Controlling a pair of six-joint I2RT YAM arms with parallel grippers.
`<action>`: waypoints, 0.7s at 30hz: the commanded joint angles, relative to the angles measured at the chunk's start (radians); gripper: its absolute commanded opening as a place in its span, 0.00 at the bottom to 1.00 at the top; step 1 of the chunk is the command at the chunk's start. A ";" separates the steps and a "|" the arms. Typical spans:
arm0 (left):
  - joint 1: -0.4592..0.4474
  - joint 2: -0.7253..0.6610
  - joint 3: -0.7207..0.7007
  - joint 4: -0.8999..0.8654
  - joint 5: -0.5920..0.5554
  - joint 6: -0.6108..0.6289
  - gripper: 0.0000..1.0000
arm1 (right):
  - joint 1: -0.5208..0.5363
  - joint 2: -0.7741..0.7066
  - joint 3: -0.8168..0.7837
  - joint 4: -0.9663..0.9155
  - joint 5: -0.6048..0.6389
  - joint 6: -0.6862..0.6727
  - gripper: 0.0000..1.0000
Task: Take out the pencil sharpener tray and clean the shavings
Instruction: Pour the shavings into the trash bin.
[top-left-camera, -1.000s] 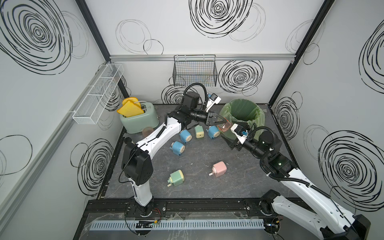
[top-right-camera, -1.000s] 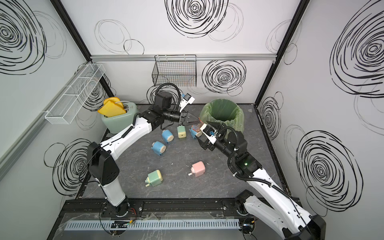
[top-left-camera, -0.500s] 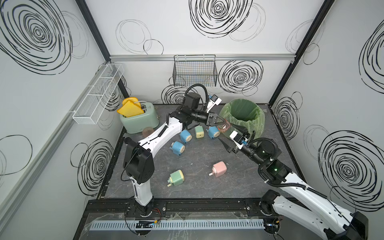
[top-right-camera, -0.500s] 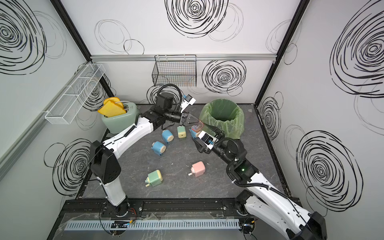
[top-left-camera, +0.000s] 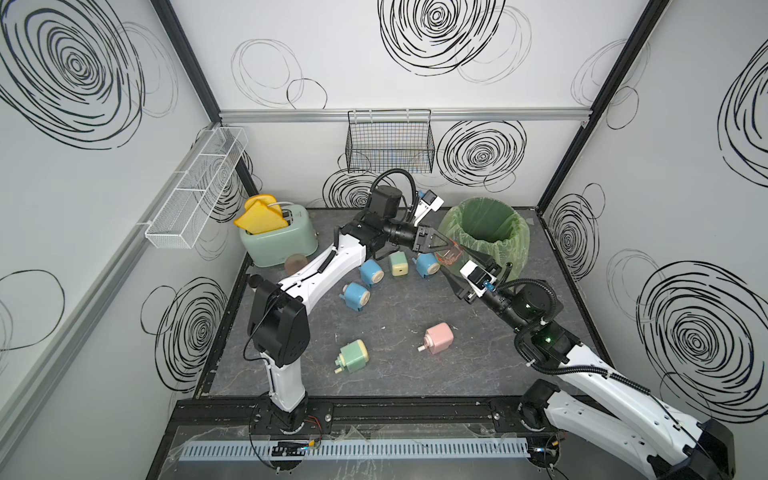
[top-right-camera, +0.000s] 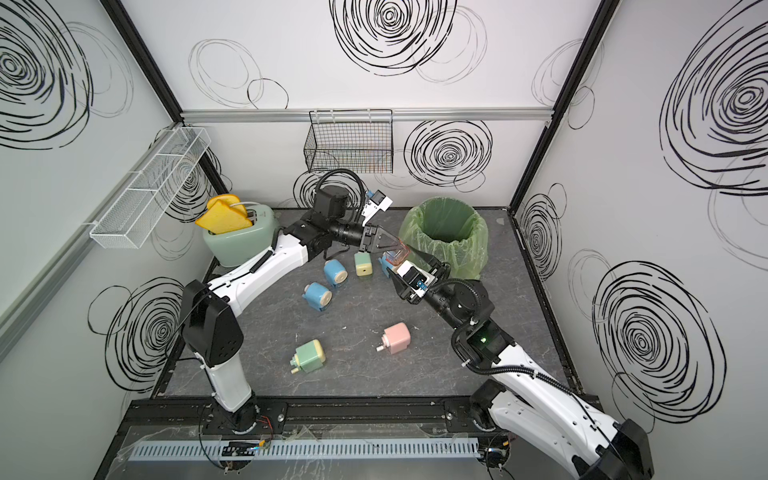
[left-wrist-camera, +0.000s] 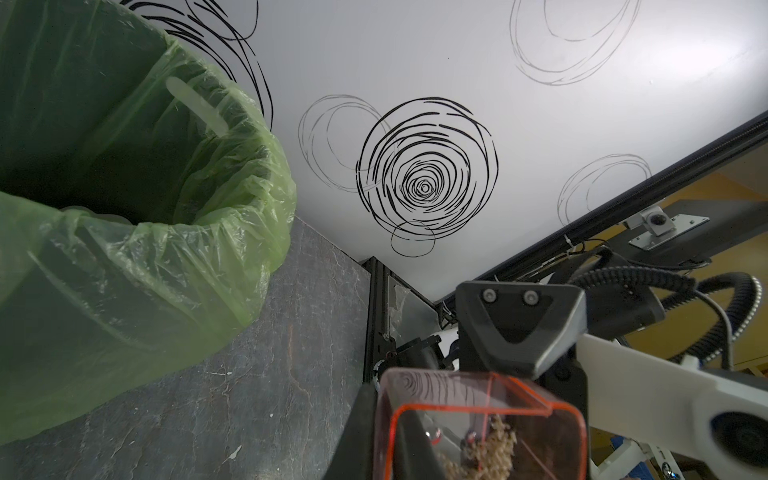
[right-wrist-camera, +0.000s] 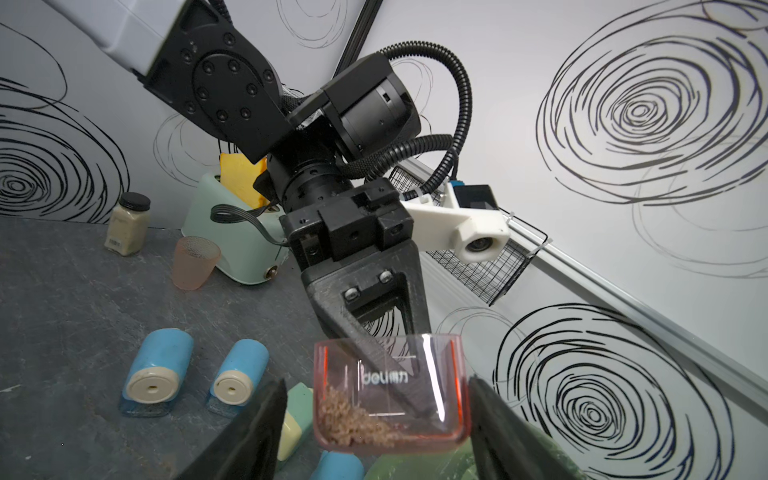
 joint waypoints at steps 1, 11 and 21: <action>-0.007 0.005 0.008 0.049 0.034 -0.006 0.13 | 0.006 0.004 0.005 0.042 0.007 -0.017 0.68; -0.016 0.009 0.002 0.053 0.045 -0.006 0.14 | 0.004 0.025 0.010 0.072 0.017 -0.018 0.54; -0.018 0.012 0.001 0.078 0.053 -0.052 0.26 | 0.001 0.035 0.029 0.055 0.025 -0.019 0.42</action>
